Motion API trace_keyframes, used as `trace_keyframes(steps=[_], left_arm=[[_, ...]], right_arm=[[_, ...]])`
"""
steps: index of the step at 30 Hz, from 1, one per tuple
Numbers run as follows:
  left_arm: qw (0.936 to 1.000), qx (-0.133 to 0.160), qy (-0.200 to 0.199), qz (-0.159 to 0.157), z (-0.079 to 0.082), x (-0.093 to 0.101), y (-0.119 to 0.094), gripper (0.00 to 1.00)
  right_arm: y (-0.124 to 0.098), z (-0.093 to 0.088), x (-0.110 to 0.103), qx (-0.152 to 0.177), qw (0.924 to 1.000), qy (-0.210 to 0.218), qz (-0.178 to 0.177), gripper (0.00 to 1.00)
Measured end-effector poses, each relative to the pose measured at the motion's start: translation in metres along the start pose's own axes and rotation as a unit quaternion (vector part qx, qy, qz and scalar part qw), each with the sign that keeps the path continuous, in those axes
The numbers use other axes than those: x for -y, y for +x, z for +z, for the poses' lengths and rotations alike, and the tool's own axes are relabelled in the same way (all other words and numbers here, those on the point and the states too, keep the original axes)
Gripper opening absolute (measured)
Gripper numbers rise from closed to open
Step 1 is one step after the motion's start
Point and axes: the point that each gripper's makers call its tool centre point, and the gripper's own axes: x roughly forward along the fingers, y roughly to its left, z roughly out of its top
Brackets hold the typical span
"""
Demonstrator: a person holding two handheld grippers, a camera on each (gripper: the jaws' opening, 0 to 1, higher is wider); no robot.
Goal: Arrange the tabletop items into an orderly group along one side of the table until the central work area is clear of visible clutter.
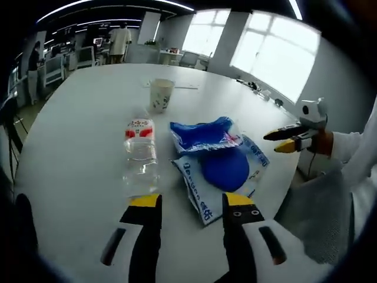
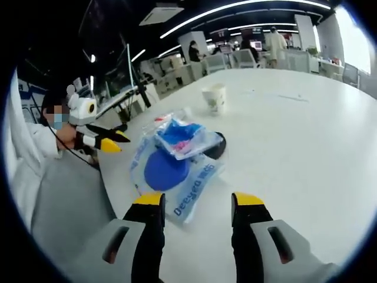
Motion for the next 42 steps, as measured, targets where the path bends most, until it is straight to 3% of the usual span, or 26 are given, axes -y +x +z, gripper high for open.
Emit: trace_keyframes(steps=[16,27,32,42], left_arm=[[0.9993,-0.025,-0.011,-0.024,-0.017,0.008,0.028,0.28],[0.9987,-0.035,-0.018,-0.032,-0.026,0.006,0.034,0.19],[0.9987,-0.034,-0.016,-0.035,-0.026,0.007,0.035,0.1],[0.998,-0.039,-0.028,-0.041,-0.027,0.009,0.037,0.01]], right_arm=[[0.021,-0.013,-0.006,-0.013,0.9992,0.034,0.012,0.34],[0.032,-0.02,-0.012,-0.029,0.9976,0.055,0.029,0.15],[0.033,-0.024,-0.012,-0.037,0.9974,0.054,0.029,0.07],[0.032,-0.024,-0.013,-0.032,0.996,0.076,0.035,0.02]])
